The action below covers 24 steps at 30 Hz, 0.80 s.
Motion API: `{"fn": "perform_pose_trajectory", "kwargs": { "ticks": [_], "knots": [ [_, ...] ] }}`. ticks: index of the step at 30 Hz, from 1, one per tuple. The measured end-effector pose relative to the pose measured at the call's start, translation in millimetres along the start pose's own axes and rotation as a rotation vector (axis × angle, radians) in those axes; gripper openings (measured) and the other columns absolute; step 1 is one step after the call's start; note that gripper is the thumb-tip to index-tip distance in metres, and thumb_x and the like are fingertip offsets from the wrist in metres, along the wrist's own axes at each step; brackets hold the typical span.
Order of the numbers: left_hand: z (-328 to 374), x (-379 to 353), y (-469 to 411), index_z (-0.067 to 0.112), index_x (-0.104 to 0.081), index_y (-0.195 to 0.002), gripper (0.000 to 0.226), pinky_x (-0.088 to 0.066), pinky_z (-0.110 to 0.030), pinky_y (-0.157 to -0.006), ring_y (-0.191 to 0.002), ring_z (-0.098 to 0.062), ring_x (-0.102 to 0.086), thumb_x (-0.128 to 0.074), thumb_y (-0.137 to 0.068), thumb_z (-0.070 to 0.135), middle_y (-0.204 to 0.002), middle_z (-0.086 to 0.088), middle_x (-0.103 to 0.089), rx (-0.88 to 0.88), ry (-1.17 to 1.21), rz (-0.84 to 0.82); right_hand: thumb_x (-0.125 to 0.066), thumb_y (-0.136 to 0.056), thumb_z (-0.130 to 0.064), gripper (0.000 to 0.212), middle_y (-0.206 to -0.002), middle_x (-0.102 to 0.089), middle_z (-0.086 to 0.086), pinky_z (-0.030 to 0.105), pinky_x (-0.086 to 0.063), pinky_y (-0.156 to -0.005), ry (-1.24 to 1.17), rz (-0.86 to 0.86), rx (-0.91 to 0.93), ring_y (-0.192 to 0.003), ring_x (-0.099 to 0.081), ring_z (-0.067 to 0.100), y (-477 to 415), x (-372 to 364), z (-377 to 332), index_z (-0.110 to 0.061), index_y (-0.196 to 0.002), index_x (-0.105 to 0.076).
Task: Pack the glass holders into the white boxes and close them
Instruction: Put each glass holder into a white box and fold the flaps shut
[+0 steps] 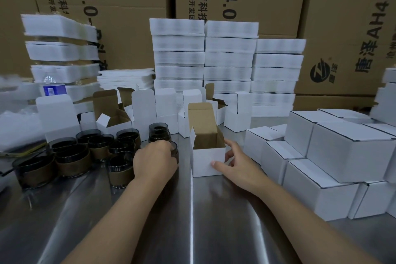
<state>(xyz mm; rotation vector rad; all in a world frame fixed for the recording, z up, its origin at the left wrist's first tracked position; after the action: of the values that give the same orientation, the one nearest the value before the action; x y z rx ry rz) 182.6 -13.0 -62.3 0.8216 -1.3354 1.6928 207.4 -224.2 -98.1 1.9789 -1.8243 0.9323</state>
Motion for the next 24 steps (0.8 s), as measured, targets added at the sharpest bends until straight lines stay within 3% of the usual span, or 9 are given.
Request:
{"fn": "perform_pose_trajectory", "kwargs": {
  "ticks": [4, 10, 14, 18, 21, 24],
  "knots": [
    [1.7, -1.1, 0.5, 0.026, -0.065, -0.109, 0.019, -0.041, -0.032, -0.090, -0.094, -0.016, -0.062, -0.057, -0.092, 0.031, -0.100, 0.005, -0.069, -0.081, -0.028, 0.050, -0.060, -0.082, -0.058, 0.076, -0.102, -0.048, -0.015, 0.016, -0.039, -0.064, 0.004, 0.003, 0.008, -0.088, -0.054, 0.006, 1.0, 0.5, -1.1, -0.041, -0.143, -0.017],
    [7.5, 8.1, 2.8, 0.023, -0.066, -0.109, 0.019, -0.047, -0.028, -0.070, -0.092, -0.017, -0.061, -0.059, -0.092, 0.029, -0.102, 0.003, -0.067, -0.069, 0.151, 0.166, -0.060, -0.083, -0.057, 0.074, -0.104, -0.047, -0.016, 0.018, -0.040, -0.067, -0.012, 0.011, 0.022, -0.089, -0.053, 0.005, 1.2, 0.8, -1.3, -0.040, -0.143, -0.019],
    [11.9, 17.8, 6.2, 0.018, -0.066, -0.109, 0.021, -0.048, -0.032, -0.069, -0.093, -0.020, -0.059, -0.061, -0.091, 0.027, -0.103, 0.000, -0.065, -0.097, 0.238, 0.342, -0.060, -0.083, -0.054, 0.072, -0.102, -0.043, -0.016, 0.019, -0.038, -0.068, -0.041, 0.131, 0.055, -0.084, -0.050, 0.005, 1.8, 1.4, -4.9, -0.038, -0.143, -0.023],
    [15.6, 24.8, 10.0, 0.010, -0.070, -0.106, 0.022, -0.048, -0.034, -0.065, -0.084, -0.025, -0.063, -0.070, -0.085, 0.017, -0.094, -0.006, -0.069, -0.233, 0.247, 0.481, -0.059, -0.086, -0.048, 0.057, -0.098, -0.041, -0.021, 0.012, -0.036, -0.069, -0.047, 0.399, 0.231, -0.087, -0.045, -0.005, 7.3, 5.4, -21.1, -0.034, -0.136, -0.036],
    [19.1, 26.2, 12.6, 0.005, -0.071, -0.096, 0.021, -0.047, -0.034, -0.065, -0.075, -0.027, -0.064, -0.078, -0.077, 0.010, -0.085, -0.008, -0.069, -0.397, 0.221, 0.580, -0.057, -0.083, -0.045, 0.056, -0.101, -0.038, -0.022, 0.008, -0.034, -0.077, 0.003, 0.488, 0.392, -0.095, -0.040, -0.010, 19.0, 5.9, -38.6, -0.027, -0.133, -0.041],
    [25.0, 27.3, 16.2, 0.006, -0.072, -0.094, 0.017, -0.042, -0.031, -0.073, -0.078, -0.025, -0.064, -0.076, -0.078, 0.010, -0.085, -0.007, -0.069, -0.580, 0.211, 0.685, -0.066, -0.076, -0.038, 0.072, -0.119, -0.038, -0.013, 0.022, -0.038, -0.094, 0.080, 0.512, 0.555, -0.109, -0.042, 0.003, 30.1, 3.3, -54.0, -0.016, -0.138, -0.038]
  ]
}}
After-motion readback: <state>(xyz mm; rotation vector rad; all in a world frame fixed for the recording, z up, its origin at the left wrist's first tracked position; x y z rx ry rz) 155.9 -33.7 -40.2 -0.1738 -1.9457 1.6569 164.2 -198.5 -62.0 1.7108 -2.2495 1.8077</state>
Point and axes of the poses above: each hand's wrist, its own y-axis away from the middle knuckle, its own x-axis out of the back of the hand, z = x × y, the point moved 1 cm from there along -y, towards the middle knuckle
